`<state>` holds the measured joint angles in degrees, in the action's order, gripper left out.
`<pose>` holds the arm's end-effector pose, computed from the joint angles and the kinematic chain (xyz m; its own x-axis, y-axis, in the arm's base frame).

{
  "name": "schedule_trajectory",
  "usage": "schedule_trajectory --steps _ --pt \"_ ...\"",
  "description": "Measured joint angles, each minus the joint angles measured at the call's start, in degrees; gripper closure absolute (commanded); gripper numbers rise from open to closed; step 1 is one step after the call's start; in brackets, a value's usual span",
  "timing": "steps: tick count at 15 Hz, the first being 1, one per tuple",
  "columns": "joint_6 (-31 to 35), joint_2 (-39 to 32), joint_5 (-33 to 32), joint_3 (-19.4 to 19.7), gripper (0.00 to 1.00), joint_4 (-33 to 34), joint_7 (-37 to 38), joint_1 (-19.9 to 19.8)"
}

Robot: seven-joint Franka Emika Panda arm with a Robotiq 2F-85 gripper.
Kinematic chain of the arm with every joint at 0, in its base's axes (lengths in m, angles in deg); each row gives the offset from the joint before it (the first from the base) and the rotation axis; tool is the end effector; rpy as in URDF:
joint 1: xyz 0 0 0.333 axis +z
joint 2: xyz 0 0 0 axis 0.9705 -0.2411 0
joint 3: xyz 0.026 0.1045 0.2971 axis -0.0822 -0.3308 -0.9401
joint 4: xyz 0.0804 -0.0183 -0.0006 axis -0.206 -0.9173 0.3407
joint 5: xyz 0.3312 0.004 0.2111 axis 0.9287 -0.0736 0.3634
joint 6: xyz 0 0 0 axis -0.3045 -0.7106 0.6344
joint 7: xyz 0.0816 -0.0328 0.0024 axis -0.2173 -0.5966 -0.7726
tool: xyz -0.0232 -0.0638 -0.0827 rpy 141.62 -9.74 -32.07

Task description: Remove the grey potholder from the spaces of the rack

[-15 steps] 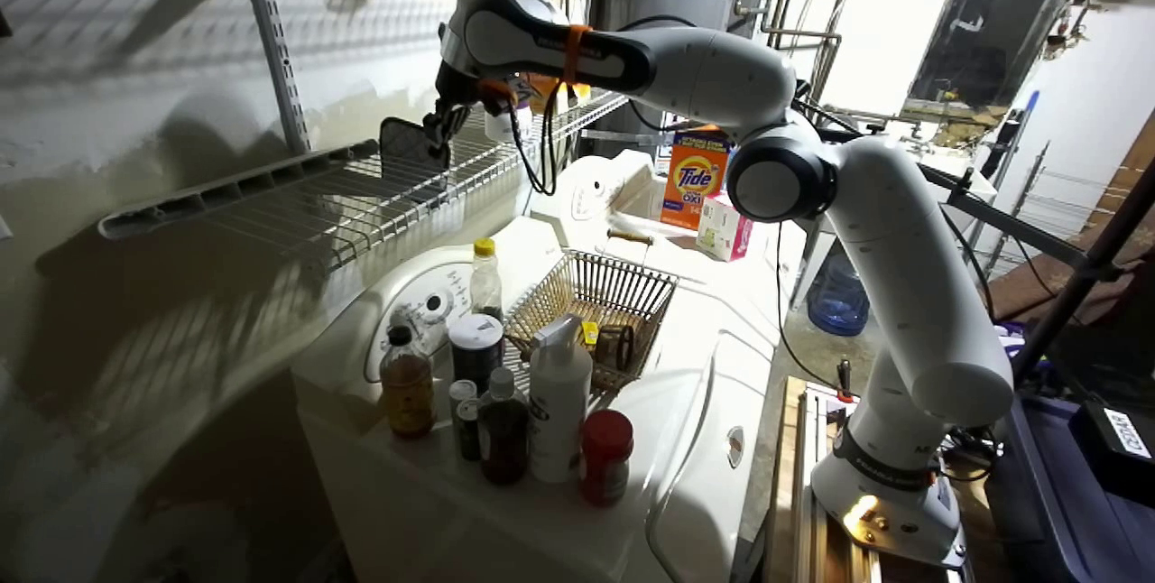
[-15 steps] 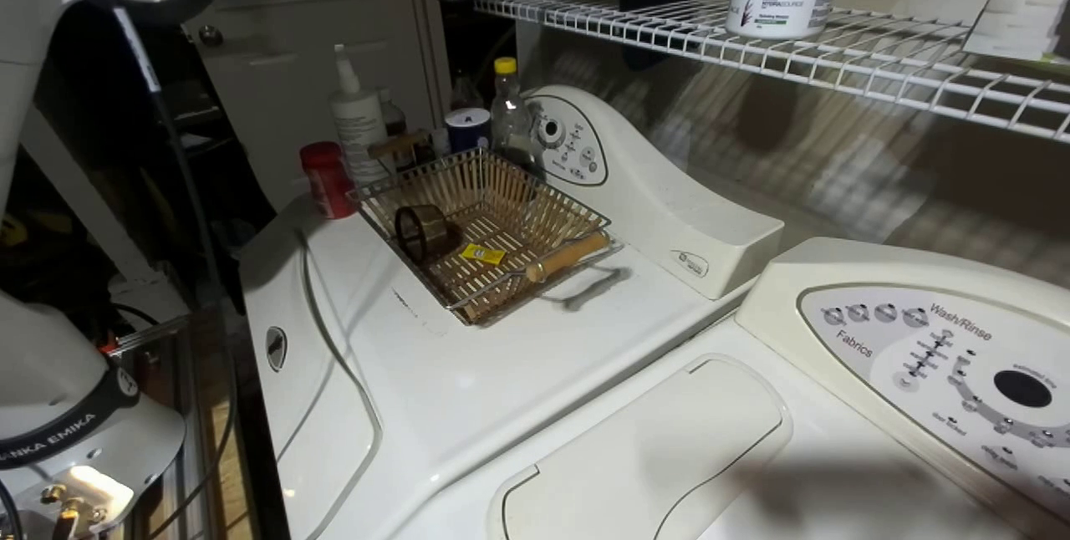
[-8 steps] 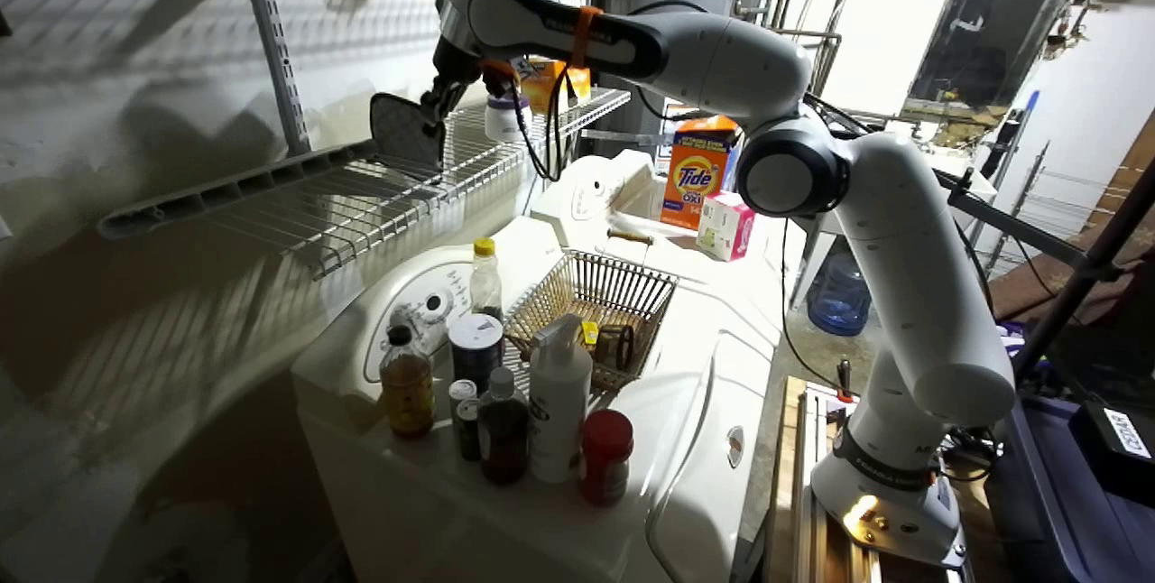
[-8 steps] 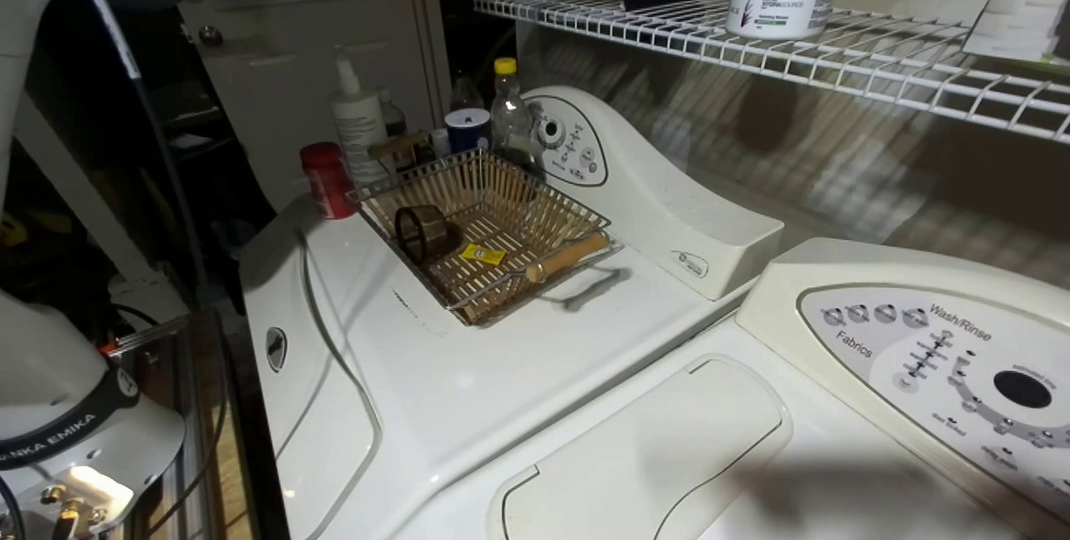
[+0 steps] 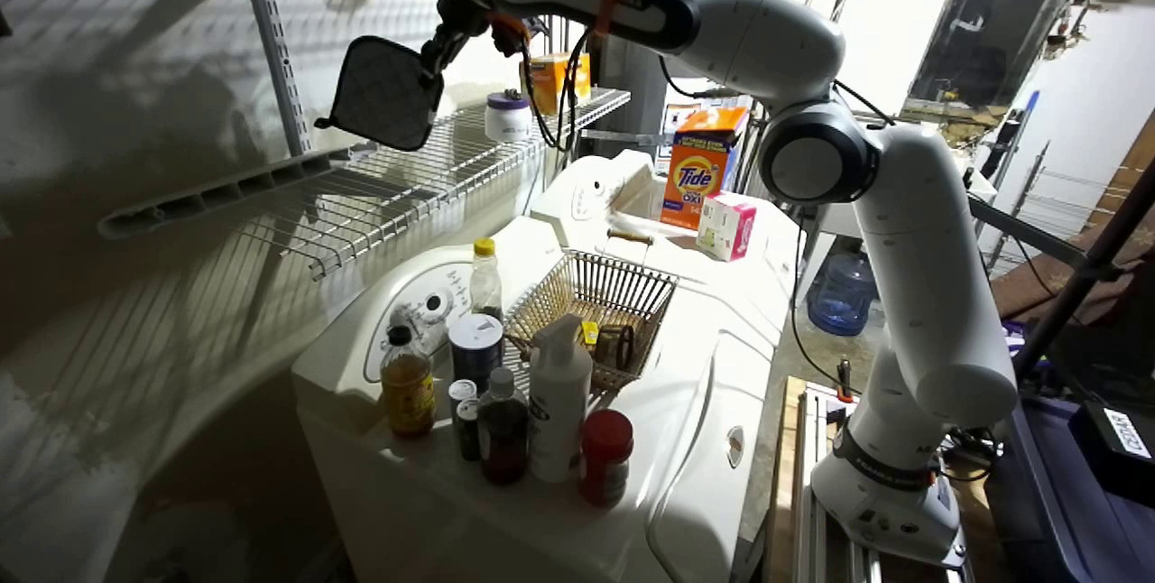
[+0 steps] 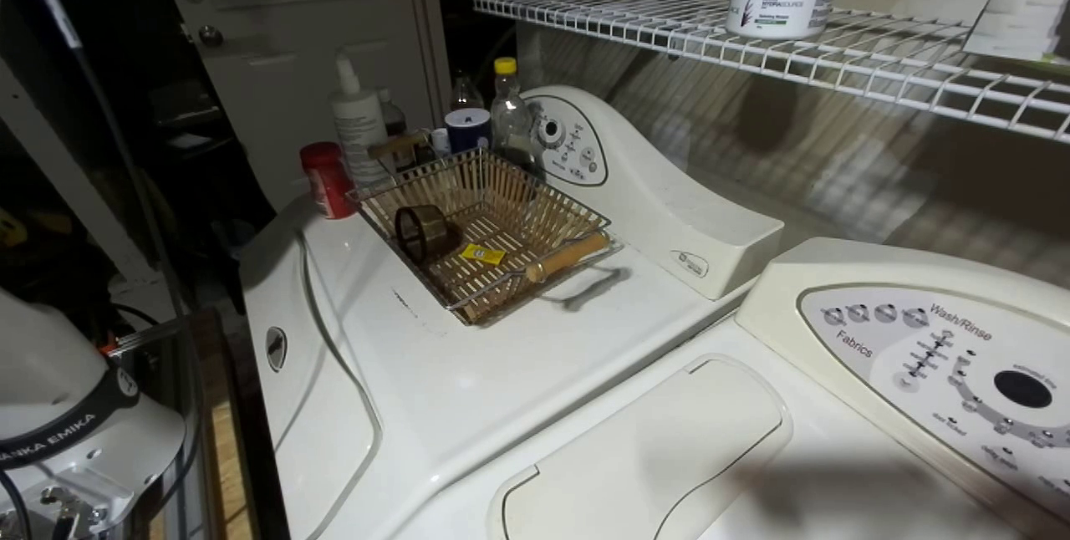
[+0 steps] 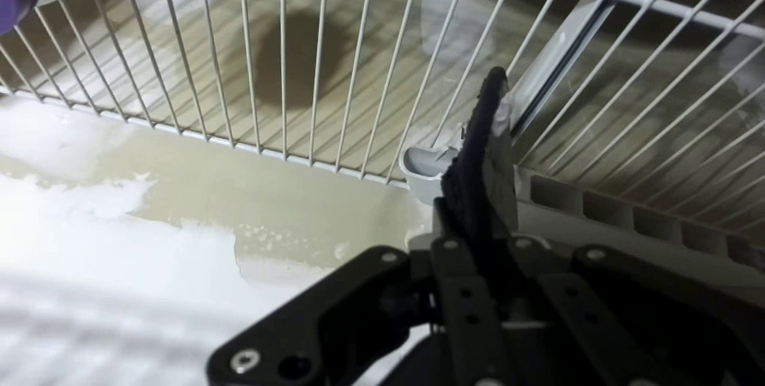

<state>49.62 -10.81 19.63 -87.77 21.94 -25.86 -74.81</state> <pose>0.7190 0.0060 0.7077 0.7686 0.2453 0.5908 0.1740 -0.9689 0.1758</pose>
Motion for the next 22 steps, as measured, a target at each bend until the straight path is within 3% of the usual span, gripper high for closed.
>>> schedule_trajectory --steps 9,22 --pt "0.55 1.7 1.45 -0.14 0.98 -2.98 1.36 -0.74" --pt "-1.33 4.57 26.49 -2.26 0.98 -12.61 8.42 -9.49"
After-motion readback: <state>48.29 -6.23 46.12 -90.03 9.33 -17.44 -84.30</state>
